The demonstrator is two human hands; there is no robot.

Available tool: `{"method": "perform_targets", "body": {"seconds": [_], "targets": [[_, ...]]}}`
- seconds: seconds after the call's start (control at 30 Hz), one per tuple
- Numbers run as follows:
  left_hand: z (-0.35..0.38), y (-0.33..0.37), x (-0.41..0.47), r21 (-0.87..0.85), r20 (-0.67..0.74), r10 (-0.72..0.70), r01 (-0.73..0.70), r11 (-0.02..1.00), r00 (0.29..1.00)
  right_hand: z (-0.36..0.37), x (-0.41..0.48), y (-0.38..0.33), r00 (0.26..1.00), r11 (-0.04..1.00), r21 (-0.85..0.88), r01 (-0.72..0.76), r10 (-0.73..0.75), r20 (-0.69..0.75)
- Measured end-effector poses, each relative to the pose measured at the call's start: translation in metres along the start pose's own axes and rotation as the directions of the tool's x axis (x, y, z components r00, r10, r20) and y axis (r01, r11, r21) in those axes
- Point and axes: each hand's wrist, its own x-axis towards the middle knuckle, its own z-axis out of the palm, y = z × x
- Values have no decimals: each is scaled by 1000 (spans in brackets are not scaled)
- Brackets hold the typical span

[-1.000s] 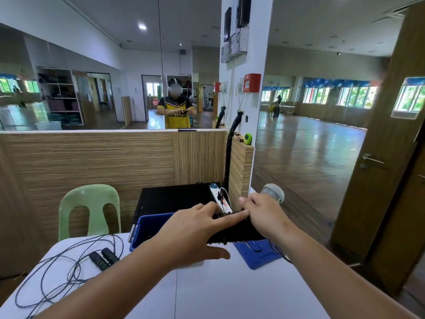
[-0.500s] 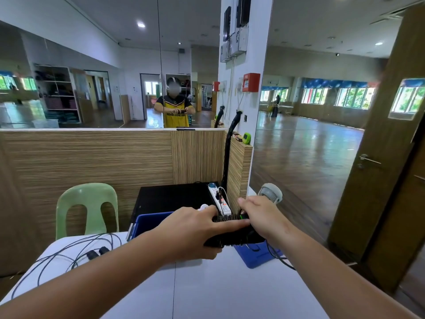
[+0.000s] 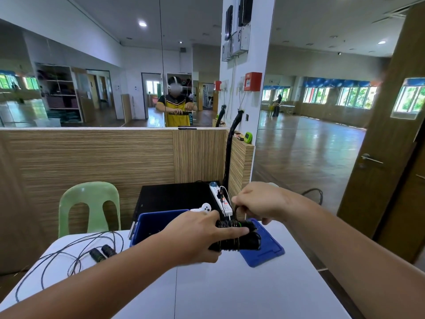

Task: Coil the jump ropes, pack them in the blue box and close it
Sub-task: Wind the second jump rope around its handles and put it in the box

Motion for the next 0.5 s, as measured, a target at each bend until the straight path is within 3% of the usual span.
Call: {"method": "perform_targets", "body": {"seconds": [0.1, 0.33, 0.5], "targets": [[3, 0, -1, -18, 6, -42, 42, 999, 999, -2, -10, -6, 998, 999, 2, 43, -44, 45], [-6, -11, -5, -18, 49, -101, 102, 995, 994, 19, -35, 5, 986, 957, 275, 90, -125, 113], [-7, -9, -8, -23, 36, -122, 123, 992, 992, 44, -50, 17, 988, 893, 443, 79, -130, 86]]}}
